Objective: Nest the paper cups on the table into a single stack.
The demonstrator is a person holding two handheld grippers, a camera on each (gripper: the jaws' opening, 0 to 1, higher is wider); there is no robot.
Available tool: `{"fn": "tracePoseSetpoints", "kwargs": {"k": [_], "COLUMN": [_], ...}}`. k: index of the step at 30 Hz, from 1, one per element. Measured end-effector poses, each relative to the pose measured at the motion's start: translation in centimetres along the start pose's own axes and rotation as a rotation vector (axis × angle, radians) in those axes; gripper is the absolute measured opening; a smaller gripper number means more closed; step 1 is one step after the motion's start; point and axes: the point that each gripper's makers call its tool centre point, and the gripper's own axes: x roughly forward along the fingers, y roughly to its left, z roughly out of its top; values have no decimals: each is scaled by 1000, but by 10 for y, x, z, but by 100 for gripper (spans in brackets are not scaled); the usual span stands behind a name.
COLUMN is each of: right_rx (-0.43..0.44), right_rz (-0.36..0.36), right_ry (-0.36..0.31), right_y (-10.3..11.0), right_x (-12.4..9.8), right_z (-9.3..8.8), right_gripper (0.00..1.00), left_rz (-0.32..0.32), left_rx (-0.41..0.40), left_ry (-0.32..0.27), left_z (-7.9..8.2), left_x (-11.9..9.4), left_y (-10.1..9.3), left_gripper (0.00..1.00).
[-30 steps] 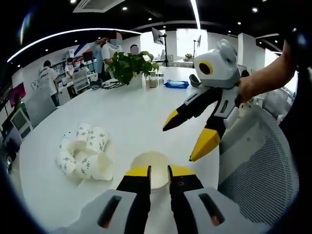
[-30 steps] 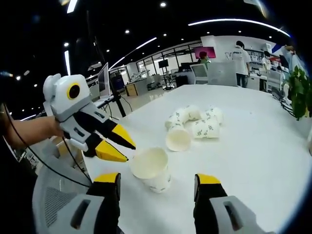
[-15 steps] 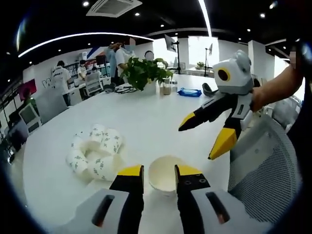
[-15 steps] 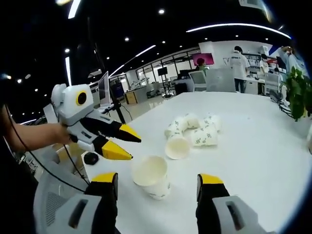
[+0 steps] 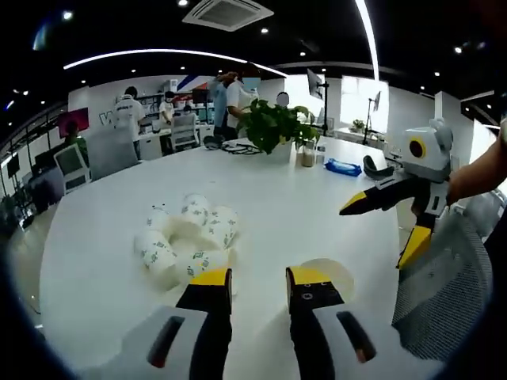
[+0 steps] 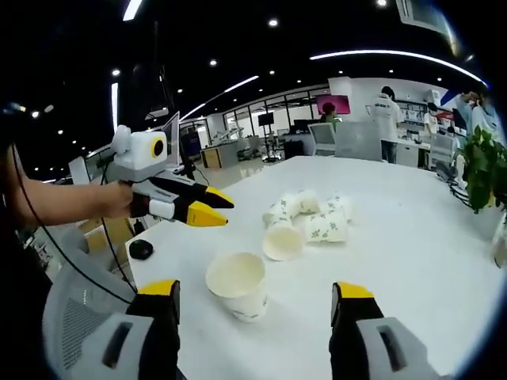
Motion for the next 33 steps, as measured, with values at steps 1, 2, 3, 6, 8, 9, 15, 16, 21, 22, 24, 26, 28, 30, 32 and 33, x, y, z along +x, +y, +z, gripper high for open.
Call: {"fn": "tracePoseSetpoints", "kwargs": {"k": [1, 2, 3, 6, 8, 9, 15, 16, 21, 22, 24, 26, 28, 30, 32, 33], "right_rx": [-10, -15, -21, -29, -39, -43, -62, -61, -49, -48, -44, -39, -35, -27, -17, -15], "right_rz": [-1, -2, -3, -8, -13, -14, -19, -19, -27, -29, -30, -31, -35, -41, -48, -49], "right_ry": [-2, -3, -5, -7, -11, -14, -9, -9, -13, -13, -11, -8, -4, -4, -7, -6], "right_y": [0, 0, 0, 0, 1, 2, 2, 2, -1, -1, -1, -1, 0, -1, -2, -2], "right_x": [0, 0, 0, -1, -1, -1, 0, 0, 0, 0, 0, 0, 0, -1, -2, -2], "right_z": [-1, -1, -2, -3, -3, -2, -4, -4, -5, -5, -6, -7, -8, -8, -9, -9], "right_gripper": [81, 82, 83, 86, 88, 89, 92, 93, 95, 95, 96, 96, 96, 95, 95, 95], "left_rz": [7, 23, 29, 39, 47, 50, 66, 63, 63, 62, 59, 58, 64, 73, 84, 85], "left_rx": [0, 4, 9, 21, 31, 34, 40, 41, 47, 47, 49, 56, 75, 88, 87, 85], "left_ry": [1, 3, 5, 15, 22, 25, 39, 38, 63, 64, 65, 76, 89, 97, 99, 100], "left_z": [0, -2, -3, -4, -8, -10, -15, -17, -18, -19, -20, -21, -25, -27, -28, -28], "left_x": [0, 2, 3, 5, 9, 12, 21, 24, 32, 33, 37, 42, 46, 49, 54, 54], "left_y": [3, 8, 10, 8, 11, 14, 22, 25, 28, 28, 27, 28, 30, 31, 33, 33], "left_gripper": [28, 29, 30, 31, 31, 30, 28, 26, 25, 26, 27, 27, 28, 28, 27, 27]}}
